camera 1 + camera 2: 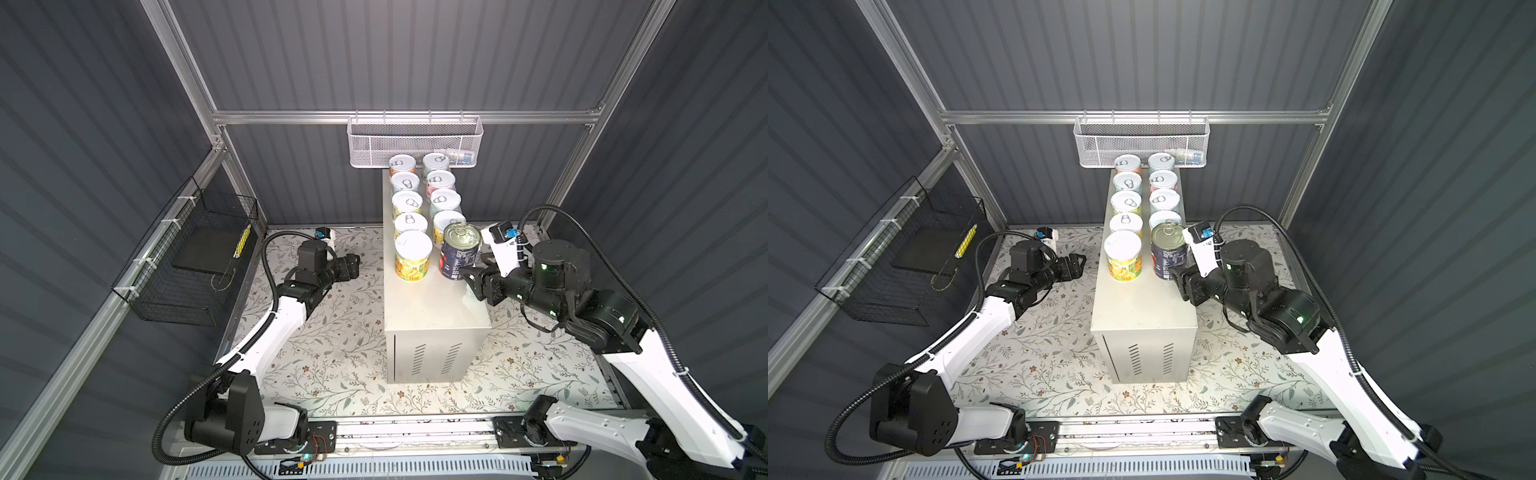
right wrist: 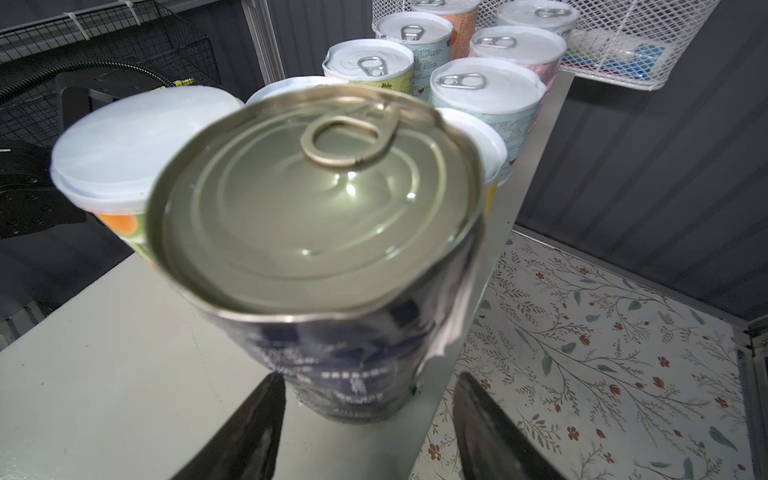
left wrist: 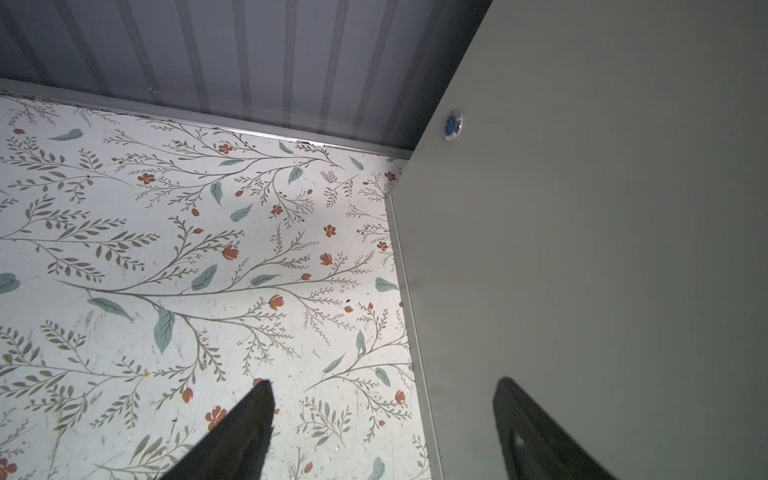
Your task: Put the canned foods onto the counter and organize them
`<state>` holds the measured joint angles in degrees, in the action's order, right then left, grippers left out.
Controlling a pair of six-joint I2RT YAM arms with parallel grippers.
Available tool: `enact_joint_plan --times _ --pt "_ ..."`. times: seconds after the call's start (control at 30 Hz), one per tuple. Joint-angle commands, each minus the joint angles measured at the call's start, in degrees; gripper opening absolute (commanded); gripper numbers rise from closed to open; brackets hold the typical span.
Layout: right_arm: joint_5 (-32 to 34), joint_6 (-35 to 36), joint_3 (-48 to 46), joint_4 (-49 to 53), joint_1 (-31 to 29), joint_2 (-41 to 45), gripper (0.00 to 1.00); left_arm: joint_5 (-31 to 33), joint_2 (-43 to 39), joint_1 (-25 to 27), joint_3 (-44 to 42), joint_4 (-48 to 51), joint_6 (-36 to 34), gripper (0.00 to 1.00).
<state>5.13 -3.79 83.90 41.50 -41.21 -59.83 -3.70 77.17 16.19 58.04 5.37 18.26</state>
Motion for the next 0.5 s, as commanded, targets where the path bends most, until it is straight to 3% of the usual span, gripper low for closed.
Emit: enact_joint_plan --times 0.0,0.3,0.47 --pt "-1.7 0.4 -0.3 -2.2 0.7 -0.2 0.66 -0.5 -0.4 0.4 1.1 0.8 -0.1 0.84" --pt "-6.4 0.2 -1.4 -4.3 1.0 -0.8 0.66 -1.0 0.5 0.4 1.4 1.0 0.1 0.84" --pt "-5.5 0.1 -1.3 -4.2 1.0 -0.8 0.66 -0.9 0.8 0.4 1.4 1.1 0.0 0.84"
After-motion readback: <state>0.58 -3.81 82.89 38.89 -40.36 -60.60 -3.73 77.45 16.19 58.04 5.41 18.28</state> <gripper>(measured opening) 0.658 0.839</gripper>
